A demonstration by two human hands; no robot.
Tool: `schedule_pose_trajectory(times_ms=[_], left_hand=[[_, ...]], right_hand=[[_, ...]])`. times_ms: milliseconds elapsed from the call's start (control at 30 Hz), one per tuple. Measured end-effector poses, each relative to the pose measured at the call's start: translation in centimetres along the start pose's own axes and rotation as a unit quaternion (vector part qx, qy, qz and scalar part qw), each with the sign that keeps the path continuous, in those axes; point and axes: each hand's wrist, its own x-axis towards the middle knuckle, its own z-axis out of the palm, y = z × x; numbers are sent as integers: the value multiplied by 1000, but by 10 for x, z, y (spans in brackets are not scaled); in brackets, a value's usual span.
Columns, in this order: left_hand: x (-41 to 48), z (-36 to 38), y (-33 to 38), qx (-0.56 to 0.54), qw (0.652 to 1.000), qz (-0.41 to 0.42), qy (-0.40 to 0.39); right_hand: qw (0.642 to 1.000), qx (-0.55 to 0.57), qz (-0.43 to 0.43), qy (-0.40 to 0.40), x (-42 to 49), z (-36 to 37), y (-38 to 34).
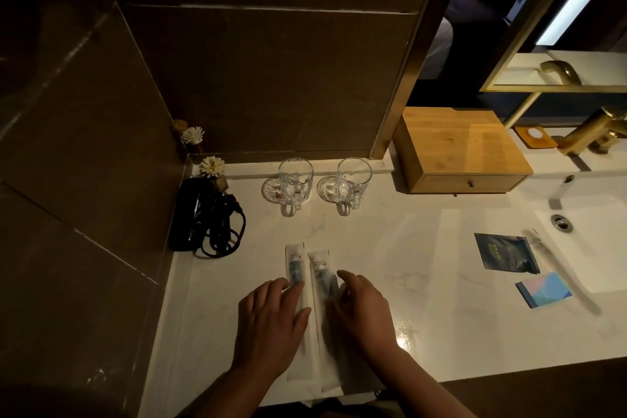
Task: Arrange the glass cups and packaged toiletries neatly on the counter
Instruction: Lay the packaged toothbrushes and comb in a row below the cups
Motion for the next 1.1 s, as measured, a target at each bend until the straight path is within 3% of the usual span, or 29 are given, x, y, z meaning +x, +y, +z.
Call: schedule_pose_trajectory(times_ms=[267,400,467,600,733,900,1100], left_hand=[[-2,6,-4,-9,1000,-6,2],[-3,8,-5,-16,1000,-9,7],[-3,7,-5,-21,1000,-13,6],[-1,6,-6,-28,999,-18,1],[-2,7,-6,-31,999,-20,-8],[-3,7,-6,-34,999,-16,-2],[9,0,-4,-14,1000,2,-11]], right_hand=[[999,-37,28,15,7,4,-12],[992,68,106,-22,15,6,-19],[988,85,133,1,14,-3,-16],[993,-4,84,86,13,-22,-1],[999,-20,44,18,13,-15,-3],[995,-3,35,92,8,-22,10],[998,-34,44,27,4,-20,19]])
